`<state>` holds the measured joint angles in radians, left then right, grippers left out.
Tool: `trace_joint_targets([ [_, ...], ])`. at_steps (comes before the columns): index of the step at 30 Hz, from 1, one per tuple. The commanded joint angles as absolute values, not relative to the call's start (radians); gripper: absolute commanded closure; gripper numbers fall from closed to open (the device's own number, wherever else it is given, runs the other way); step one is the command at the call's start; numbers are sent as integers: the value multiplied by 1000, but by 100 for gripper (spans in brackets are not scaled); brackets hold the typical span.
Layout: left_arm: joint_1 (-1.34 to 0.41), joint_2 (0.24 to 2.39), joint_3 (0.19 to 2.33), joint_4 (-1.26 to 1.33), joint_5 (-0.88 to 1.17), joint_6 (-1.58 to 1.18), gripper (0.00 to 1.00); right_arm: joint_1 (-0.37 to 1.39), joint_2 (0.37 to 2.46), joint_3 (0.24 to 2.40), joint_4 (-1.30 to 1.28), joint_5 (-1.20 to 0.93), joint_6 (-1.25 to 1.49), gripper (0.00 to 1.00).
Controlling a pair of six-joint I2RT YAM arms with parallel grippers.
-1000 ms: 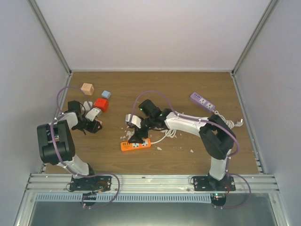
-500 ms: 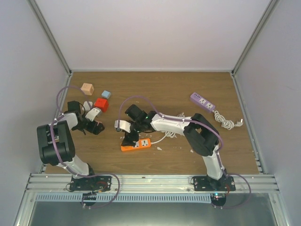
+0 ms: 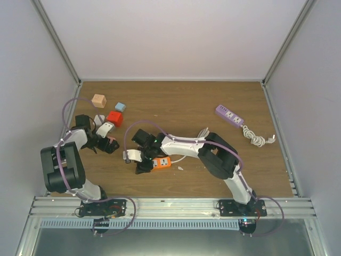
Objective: Pull the plug off the socket
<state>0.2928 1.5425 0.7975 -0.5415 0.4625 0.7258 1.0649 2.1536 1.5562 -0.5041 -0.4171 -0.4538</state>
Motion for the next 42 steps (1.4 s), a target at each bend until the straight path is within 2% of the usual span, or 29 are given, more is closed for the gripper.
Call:
trace_joint_targets([
  [1, 301, 1497, 823, -578, 514, 719, 1, 1071, 2130, 1506, -573, -396, -549, 39],
  [10, 301, 1457, 873, -616, 526, 715, 1, 1066, 1933, 1253, -622, -360, -685, 41],
  [17, 299, 1446, 898, -635, 535, 715, 1, 998, 1769, 1040, -647, -333, -746, 40],
  [27, 298, 1447, 935, -657, 545, 718, 1, 765, 1557, 842, -673, -336, -809, 21],
  [33, 298, 1427, 946, -667, 557, 715, 1, 604, 1417, 862, -646, -425, -626, 19],
  [42, 267, 1357, 973, -659, 556, 666, 1, 424, 1361, 819, -506, -215, -330, 19],
])
